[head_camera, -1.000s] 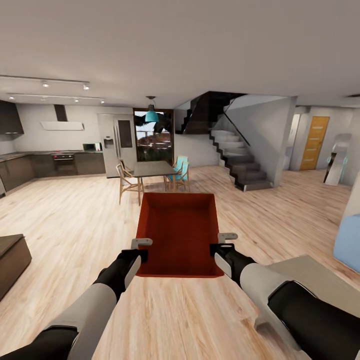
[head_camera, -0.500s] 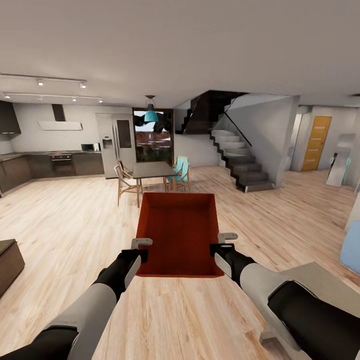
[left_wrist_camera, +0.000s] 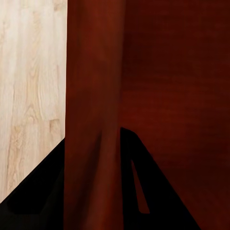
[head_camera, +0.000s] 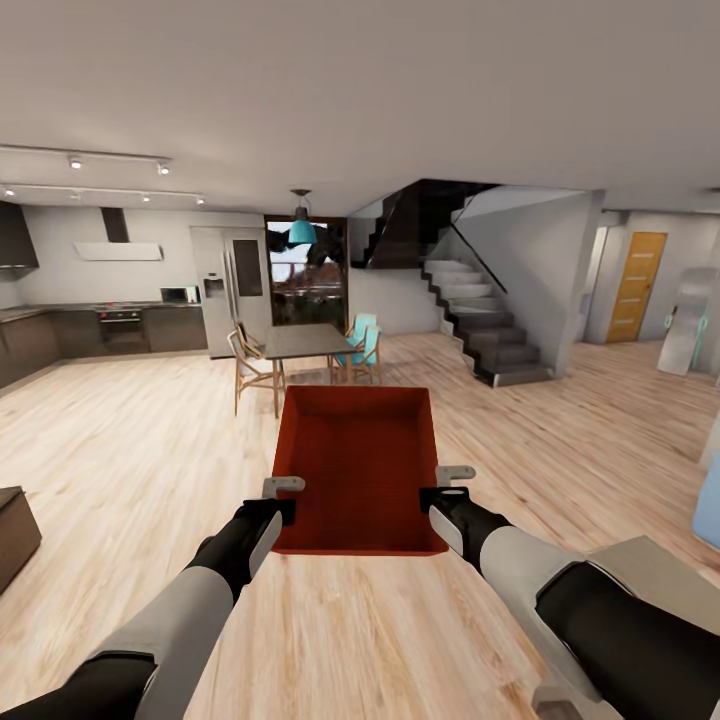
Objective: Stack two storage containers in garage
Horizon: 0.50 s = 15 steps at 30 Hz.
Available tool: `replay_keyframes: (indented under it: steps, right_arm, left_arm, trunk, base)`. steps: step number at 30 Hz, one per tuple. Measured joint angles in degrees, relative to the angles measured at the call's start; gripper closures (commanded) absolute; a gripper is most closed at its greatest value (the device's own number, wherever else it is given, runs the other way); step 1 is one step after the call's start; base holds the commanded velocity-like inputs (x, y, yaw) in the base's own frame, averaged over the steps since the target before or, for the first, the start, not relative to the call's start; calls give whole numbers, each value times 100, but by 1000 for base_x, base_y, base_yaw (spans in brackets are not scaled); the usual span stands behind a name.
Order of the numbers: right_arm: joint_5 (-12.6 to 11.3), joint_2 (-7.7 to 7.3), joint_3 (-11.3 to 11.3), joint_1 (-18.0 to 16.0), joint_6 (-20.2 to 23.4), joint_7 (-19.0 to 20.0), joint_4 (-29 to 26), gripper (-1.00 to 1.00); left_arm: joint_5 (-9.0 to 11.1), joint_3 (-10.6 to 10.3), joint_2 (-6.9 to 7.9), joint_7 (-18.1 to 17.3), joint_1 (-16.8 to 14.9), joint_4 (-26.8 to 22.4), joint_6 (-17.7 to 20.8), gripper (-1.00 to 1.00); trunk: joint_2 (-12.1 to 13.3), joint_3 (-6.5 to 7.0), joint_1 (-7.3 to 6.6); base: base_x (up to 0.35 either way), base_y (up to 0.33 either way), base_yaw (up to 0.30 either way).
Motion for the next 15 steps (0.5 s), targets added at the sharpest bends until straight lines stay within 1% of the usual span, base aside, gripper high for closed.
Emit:
replay_keyframes:
  steps: [10,15]
  right_arm:
    - [19,1,-3,2,27,-2,1,100]
    - [24,2,-4,2,36,-2,2,100]
  left_arm:
    - [18,3,3,-5,0,28,-3,100]
    - [14,9,4,-15,0,36,-3,100]
  trunk:
    - [0,0,0]
    - [0,0,0]
  base:
    - [318,92,0]
    - [322,17,0]
